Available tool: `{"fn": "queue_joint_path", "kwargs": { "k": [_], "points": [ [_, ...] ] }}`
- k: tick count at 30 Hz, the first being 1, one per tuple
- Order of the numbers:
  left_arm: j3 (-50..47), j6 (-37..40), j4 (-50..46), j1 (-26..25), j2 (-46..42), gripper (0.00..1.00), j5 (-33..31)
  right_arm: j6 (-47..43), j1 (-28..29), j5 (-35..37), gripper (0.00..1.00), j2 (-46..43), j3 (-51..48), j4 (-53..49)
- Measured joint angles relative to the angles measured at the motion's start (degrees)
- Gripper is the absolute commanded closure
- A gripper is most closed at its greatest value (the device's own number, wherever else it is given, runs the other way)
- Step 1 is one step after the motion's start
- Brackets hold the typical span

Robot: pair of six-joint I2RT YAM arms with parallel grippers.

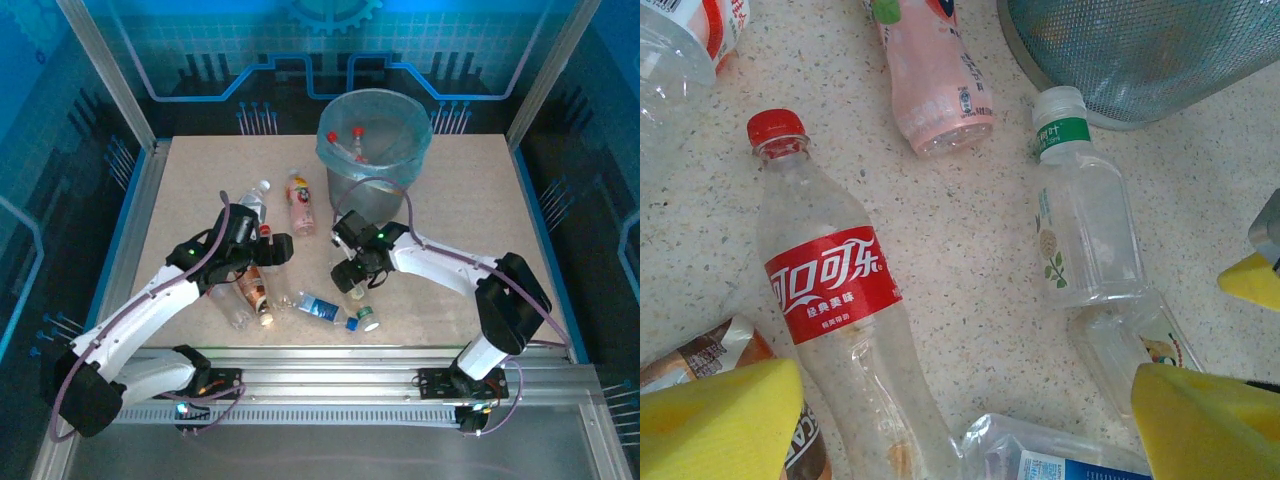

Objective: Put the plastic bottles in the bin

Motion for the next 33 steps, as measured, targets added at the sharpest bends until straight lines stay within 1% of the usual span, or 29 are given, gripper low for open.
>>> {"fn": "queue_joint_path", "kwargs": {
  "k": [3,8,11,17,20,24,27,33],
  "points": [
    [0.0,-0.2,-0.1,0.0,-1.1,0.14,0.0,0.1,1.2,0.0,0.12,0.6,0.3,0.0],
    [-1.4,-1.0,-0.2,0.0,-5.0,0.13,-0.2,0.4,1.3,0.5,0.16,3.6,0.3,0.1],
    [-2.3,-1.3,-0.4,0.0,-6.3,0.13,-0.5,0.4,1.3,0.8,0.21,5.5,0.4,0.2],
    [-2.7,-1.5,-0.9,0.0,-7.3,0.13,-0.7,0.4,1.4,0.9,0.36,7.2,0.5,0.2],
    [-2.7,-1.4,-1.2,0.0,-7.8,0.13,-1.0,0.2,1.4,1.0,0.38,7.0,1.1,-0.3],
    [-2.3,-1.2,-1.9,0.0,-7.8,0.13,-1.1,0.2,1.4,1.6,0.39,3.7,1.2,-2.2],
    [0.2,-0.7,-2.4,0.0,-6.9,0.13,-1.1,0.2,1.4,2.4,0.4,-1.1,2.4,-5.2],
    [10.8,2.6,-2.6,0.0,-3.0,0.14,-1.1,-1.1,1.4,4.1,0.43,-10.1,11.6,-9.7]
  ]
}}
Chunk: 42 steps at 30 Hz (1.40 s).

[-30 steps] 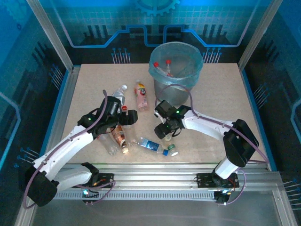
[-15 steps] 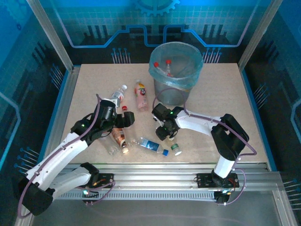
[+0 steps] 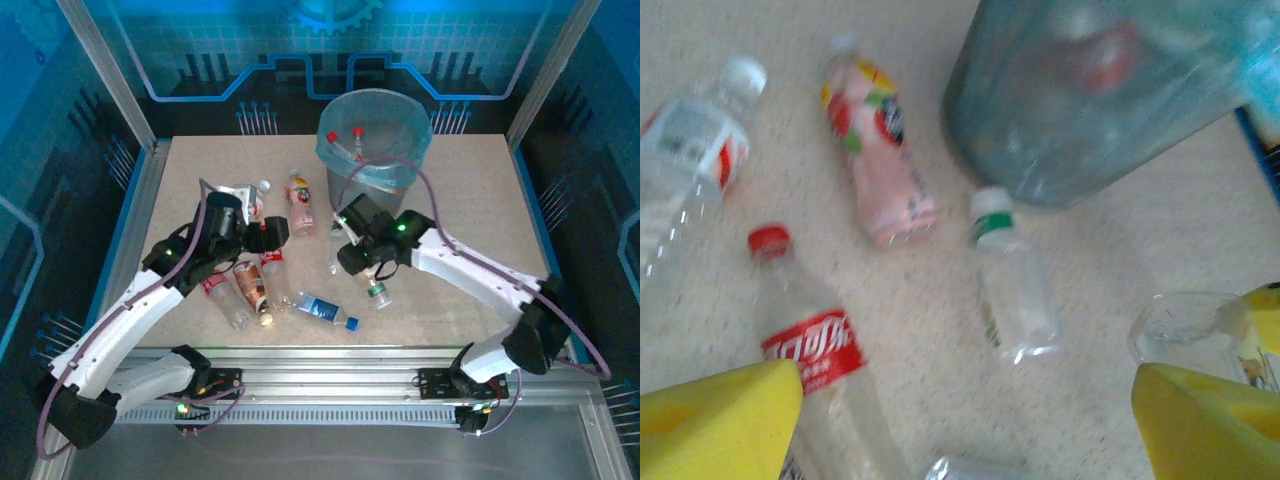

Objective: Put the plastic bottles in the bin

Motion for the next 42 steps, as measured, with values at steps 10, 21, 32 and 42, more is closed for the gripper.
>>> {"fn": "queue_joint_path", "kwargs": {
  "k": [10,21,32,42],
  "points": [
    [19.8,4.2,5.8,0.0,11.6,0.15,3.6,-7.0,-2.9,5.1,0.47,-0.7,23.2,7.5],
    [24.3,3.5,10.1,0.0,17.9,0.15,8.2,-8.9,-12.1,9.6,0.49,20.9,46.4,22.7],
    [19.6,3.5,10.1,0.0,16.9,0.15,8.1,-14.4,-16.2,22.7,0.45,42.3,64.4,17.2],
    [16.9,2.4,10.1,0.0,16.7,0.14,8.1,-15.2,-19.1,27.1,0.22,44.6,64.7,12.9]
  ]
}}
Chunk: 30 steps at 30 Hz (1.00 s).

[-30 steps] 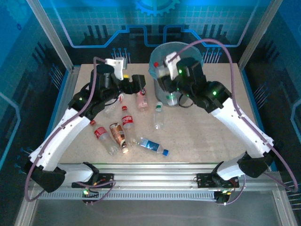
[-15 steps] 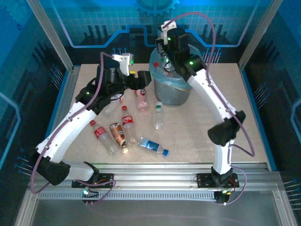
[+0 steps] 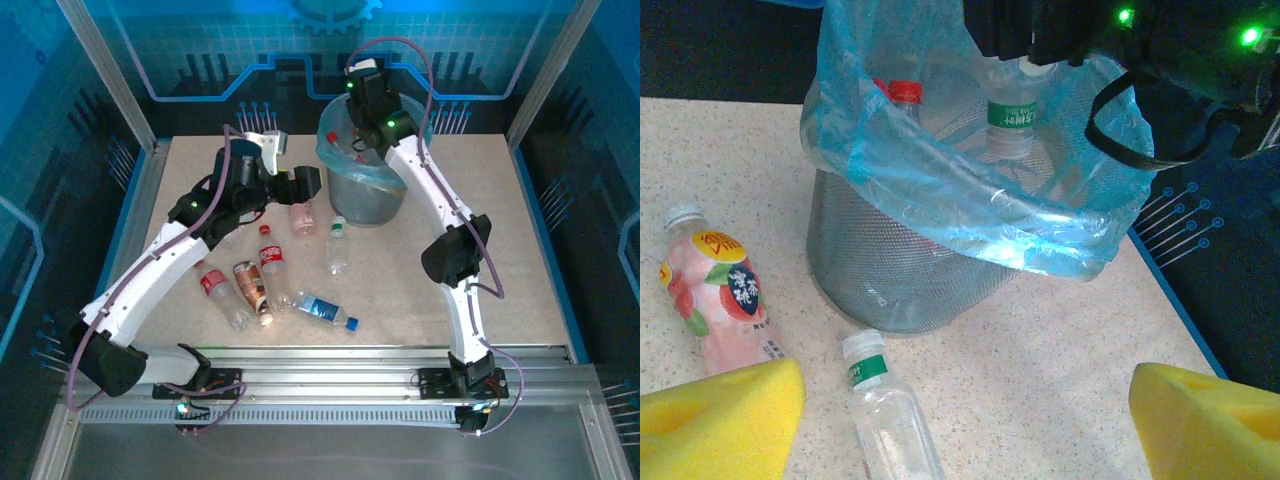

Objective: Put the plastic bottles in the bin

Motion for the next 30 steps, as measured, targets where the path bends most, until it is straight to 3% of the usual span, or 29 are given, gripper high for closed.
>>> {"fn": "queue_joint_path", "kwargs": {
  "k": [17,30],
  "points": [
    [-0.4,-0.4,0.0,0.0,0.0,0.15,0.0,1.6,-0.4,-0.7,0.2,0.0,-0.7,-1.7],
    [-1.2,-0.4,0.0,0.0,-0.9,0.14,-0.6,3.3,0.0,-7.8,0.21,-4.2,-1.7,-4.4]
  ]
}}
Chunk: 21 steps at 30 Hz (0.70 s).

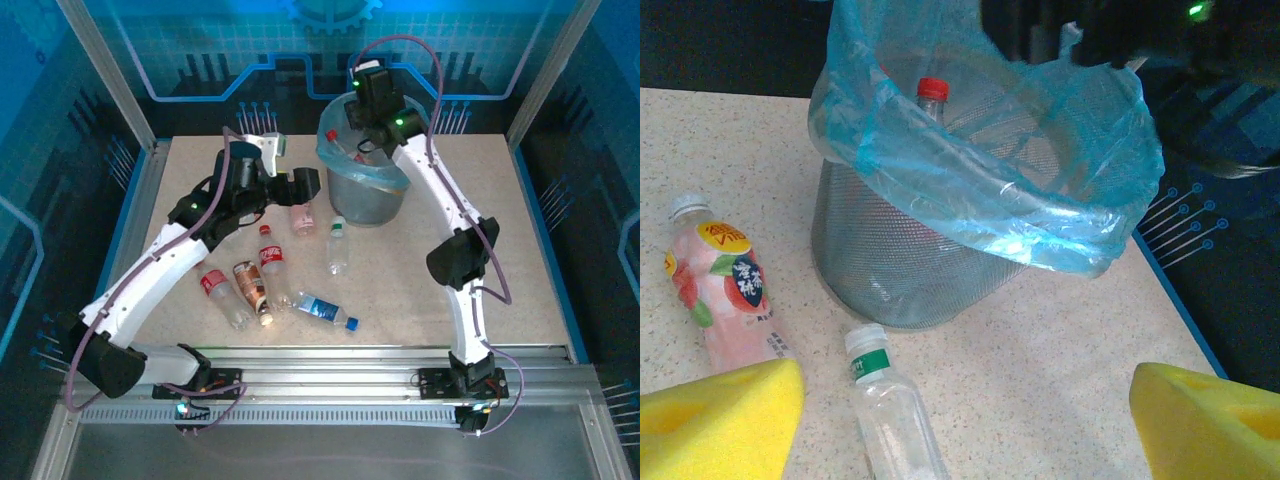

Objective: Put the plastic bottles in the bin

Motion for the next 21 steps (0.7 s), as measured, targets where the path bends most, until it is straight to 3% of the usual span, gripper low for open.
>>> {"fn": "queue_joint_path", "kwargs": {
  "k": [7,13,21],
  "points": [
    [-5.0,0.0,-1.5,0.0,-4.6,0.14,-1.9,-0.9,4.7,-3.9,0.21,-10.4,-8.5,1.9],
    [-12.3,-1.3,-3.7,0.0,-9.6,0.13,-3.5,-1.7,12.7,-8.5,0.2,-19.5,-20.2,5.3],
    [-22.5,-3.8,-9.0,0.0,-19.4,0.09,-7.2,-3.1,20.5,-20.9,0.2,-25.9,-42.2,11.0]
  ]
}}
